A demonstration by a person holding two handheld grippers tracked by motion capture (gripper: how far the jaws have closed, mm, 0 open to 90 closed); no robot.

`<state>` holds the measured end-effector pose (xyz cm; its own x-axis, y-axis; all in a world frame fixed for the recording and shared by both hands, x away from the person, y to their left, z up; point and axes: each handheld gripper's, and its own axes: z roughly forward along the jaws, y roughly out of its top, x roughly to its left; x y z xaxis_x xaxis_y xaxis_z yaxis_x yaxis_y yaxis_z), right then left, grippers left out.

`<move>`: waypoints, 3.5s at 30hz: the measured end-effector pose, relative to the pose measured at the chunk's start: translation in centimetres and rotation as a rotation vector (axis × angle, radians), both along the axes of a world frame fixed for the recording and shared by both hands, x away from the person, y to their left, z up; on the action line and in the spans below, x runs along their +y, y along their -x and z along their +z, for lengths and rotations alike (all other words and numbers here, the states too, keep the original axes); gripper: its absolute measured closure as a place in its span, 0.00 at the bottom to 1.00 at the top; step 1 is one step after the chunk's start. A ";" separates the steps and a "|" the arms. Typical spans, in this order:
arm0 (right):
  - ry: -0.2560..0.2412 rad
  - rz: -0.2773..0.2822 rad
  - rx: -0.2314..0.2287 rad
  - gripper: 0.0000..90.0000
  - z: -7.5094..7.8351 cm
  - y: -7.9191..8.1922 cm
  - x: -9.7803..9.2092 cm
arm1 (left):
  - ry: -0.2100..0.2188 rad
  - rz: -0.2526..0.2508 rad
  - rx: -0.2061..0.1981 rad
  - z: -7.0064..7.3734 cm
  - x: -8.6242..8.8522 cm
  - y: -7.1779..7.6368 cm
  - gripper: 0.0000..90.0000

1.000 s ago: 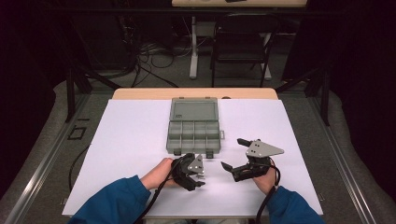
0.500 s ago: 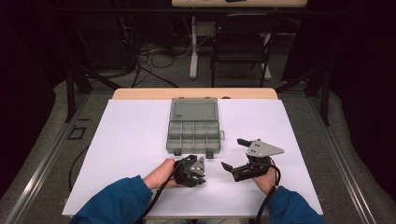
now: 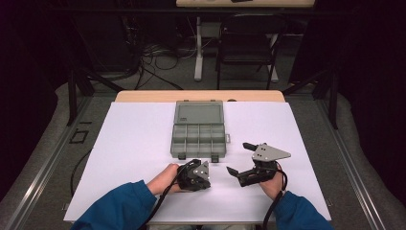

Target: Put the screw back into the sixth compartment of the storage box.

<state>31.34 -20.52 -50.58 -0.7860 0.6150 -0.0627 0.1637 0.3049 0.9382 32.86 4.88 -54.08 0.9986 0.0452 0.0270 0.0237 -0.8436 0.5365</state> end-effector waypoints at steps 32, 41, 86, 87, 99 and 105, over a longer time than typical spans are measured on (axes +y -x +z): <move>-0.002 -0.008 -0.020 0.00 0.2 0.2 -0.1 | 0.034 0.052 -0.037 1.2 1.7 -0.3 0.97; 0.000 -0.007 -0.030 0.00 0.3 0.3 -0.1 | 0.036 0.075 -0.047 1.5 2.5 -0.9 0.97; -0.003 -0.007 -0.038 0.00 0.5 0.5 -0.1 | 0.048 0.160 -0.083 3.6 5.7 -2.9 0.97; -0.003 -0.005 -0.039 0.00 0.5 0.5 -0.1 | 0.051 0.160 -0.084 3.6 5.7 -2.9 0.97; 0.004 -0.004 -0.037 0.00 0.4 0.4 0.0 | 0.049 0.190 -0.097 4.5 6.1 -3.8 0.97; 0.009 -0.005 -0.034 0.00 0.5 0.4 0.1 | 0.060 0.220 -0.110 5.4 6.0 -4.0 0.97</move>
<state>30.94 -20.46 -50.12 -0.7801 0.6185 -0.0947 0.1334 0.3122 0.9406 36.91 10.90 -48.67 0.9558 0.2662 0.1252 0.1424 -0.7911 0.5949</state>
